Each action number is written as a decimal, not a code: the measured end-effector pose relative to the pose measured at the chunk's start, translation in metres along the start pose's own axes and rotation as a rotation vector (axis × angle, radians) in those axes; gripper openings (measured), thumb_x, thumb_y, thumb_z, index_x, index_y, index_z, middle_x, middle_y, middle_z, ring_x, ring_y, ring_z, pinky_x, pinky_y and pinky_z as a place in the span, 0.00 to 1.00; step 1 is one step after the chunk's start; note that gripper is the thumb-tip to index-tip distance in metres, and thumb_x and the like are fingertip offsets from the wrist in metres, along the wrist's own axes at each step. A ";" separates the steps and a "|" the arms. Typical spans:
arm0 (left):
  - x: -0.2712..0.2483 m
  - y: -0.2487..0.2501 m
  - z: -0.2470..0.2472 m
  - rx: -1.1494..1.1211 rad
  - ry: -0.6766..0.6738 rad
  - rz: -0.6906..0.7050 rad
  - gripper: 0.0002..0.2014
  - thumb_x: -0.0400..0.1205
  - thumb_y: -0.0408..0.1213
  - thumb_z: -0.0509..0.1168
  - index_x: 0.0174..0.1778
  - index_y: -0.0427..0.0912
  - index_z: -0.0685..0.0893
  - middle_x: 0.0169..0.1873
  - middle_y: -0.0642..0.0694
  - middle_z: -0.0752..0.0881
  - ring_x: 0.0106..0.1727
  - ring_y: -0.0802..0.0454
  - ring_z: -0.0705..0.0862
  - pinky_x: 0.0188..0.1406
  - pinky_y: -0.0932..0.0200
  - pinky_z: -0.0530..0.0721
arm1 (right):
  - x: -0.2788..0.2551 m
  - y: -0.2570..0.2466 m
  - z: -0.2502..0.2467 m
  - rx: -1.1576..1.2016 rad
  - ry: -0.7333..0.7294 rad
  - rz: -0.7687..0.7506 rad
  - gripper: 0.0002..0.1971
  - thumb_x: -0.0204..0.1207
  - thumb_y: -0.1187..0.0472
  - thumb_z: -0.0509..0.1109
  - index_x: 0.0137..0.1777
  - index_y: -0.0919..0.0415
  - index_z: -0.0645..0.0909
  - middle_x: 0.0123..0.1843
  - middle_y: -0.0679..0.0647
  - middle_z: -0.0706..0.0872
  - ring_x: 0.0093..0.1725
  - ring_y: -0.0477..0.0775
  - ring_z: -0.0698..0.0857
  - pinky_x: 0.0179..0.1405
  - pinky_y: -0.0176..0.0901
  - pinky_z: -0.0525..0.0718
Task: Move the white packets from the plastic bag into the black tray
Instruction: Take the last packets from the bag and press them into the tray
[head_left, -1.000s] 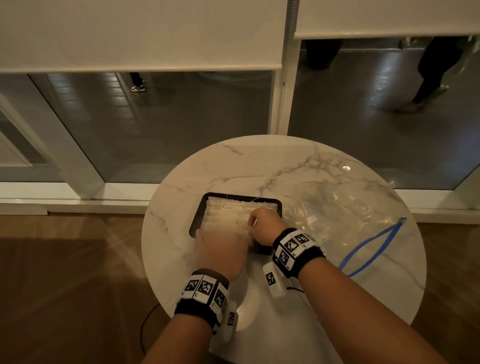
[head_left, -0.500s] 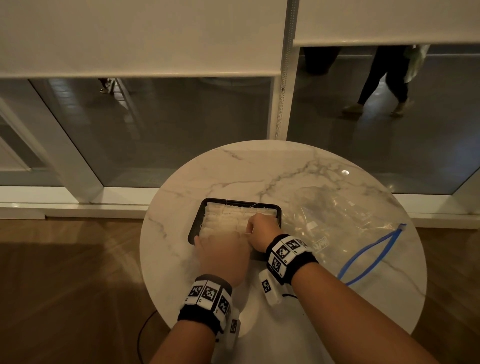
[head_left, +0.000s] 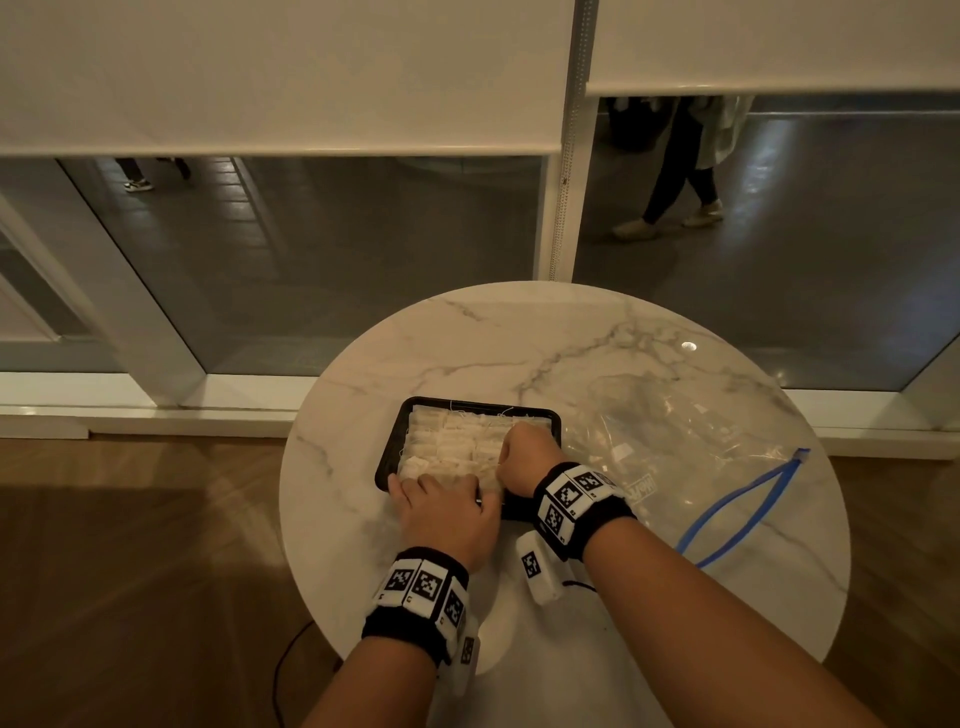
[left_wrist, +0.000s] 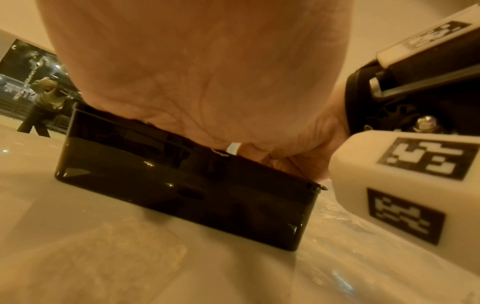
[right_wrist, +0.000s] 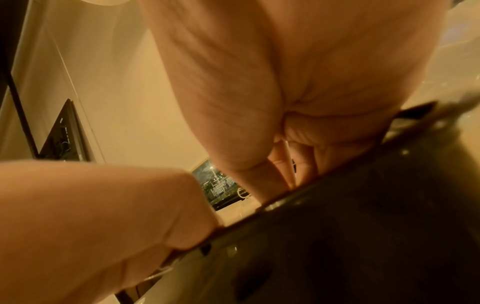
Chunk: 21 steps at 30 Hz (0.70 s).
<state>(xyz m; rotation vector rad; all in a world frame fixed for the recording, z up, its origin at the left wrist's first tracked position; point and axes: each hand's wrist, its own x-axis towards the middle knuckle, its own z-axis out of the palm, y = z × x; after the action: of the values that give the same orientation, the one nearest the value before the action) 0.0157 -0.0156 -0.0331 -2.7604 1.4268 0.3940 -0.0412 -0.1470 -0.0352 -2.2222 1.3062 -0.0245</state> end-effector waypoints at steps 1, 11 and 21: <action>0.000 0.000 0.000 -0.003 0.001 0.001 0.23 0.86 0.56 0.45 0.65 0.54 0.81 0.65 0.31 0.80 0.75 0.31 0.70 0.84 0.30 0.39 | 0.000 0.000 0.000 0.000 -0.006 0.005 0.07 0.75 0.70 0.70 0.49 0.65 0.87 0.47 0.58 0.90 0.48 0.55 0.89 0.48 0.44 0.90; 0.004 -0.001 0.004 0.018 0.002 0.004 0.23 0.86 0.57 0.44 0.65 0.53 0.80 0.67 0.25 0.79 0.76 0.31 0.70 0.83 0.29 0.39 | -0.002 -0.005 0.000 -0.049 -0.026 -0.011 0.07 0.75 0.67 0.72 0.51 0.63 0.87 0.49 0.58 0.89 0.46 0.56 0.89 0.45 0.44 0.90; 0.006 -0.001 0.006 -0.014 0.023 -0.005 0.27 0.86 0.57 0.45 0.83 0.58 0.62 0.72 0.24 0.74 0.80 0.30 0.65 0.83 0.30 0.37 | -0.049 0.009 -0.011 0.089 0.143 -0.209 0.11 0.79 0.64 0.68 0.60 0.57 0.83 0.55 0.53 0.84 0.47 0.48 0.82 0.47 0.37 0.82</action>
<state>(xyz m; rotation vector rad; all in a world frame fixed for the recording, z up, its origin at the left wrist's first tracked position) 0.0182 -0.0187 -0.0403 -2.7881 1.4266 0.3742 -0.0774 -0.1159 -0.0181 -2.3054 1.1160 -0.3185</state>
